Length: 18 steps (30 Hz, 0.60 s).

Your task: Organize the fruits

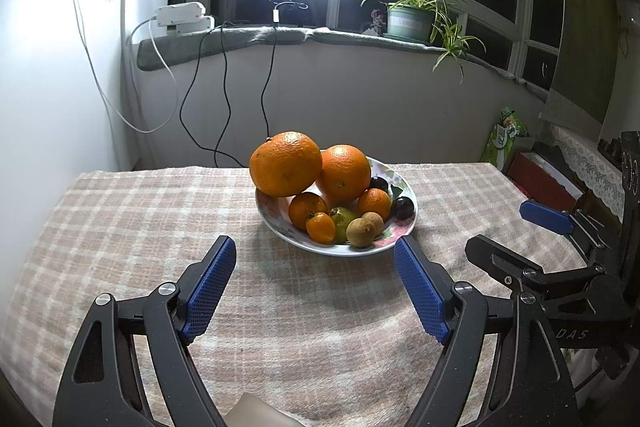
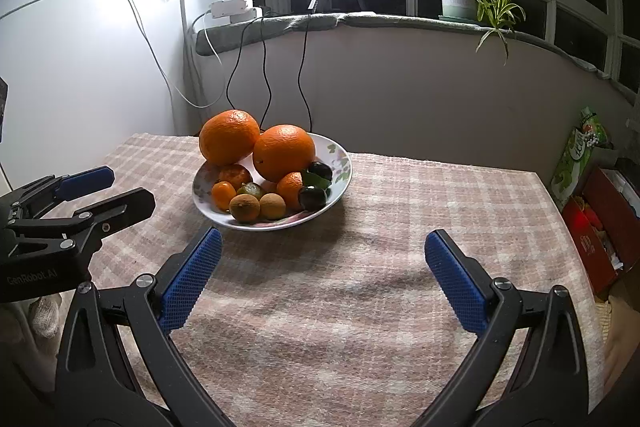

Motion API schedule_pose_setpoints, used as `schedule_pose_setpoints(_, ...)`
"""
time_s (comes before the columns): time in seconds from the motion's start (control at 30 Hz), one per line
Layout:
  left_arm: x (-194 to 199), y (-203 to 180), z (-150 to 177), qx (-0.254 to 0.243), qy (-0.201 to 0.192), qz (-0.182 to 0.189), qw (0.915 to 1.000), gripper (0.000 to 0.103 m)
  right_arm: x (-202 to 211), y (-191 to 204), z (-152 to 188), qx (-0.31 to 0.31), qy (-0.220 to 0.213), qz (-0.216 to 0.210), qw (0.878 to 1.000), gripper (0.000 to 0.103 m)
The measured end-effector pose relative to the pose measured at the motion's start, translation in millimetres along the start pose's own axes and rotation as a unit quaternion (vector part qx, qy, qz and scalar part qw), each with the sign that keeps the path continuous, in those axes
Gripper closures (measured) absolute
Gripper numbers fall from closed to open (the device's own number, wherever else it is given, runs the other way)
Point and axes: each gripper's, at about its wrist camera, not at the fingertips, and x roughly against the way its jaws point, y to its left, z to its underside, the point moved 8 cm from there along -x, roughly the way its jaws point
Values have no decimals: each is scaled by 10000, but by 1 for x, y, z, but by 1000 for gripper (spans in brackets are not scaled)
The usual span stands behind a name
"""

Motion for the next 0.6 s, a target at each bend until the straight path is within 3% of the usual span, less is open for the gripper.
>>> schedule_pose_setpoints(0.6,2,0,0,-51,-112,-8,9999,22,-6,-2,3,24,80,-62,9999,0)
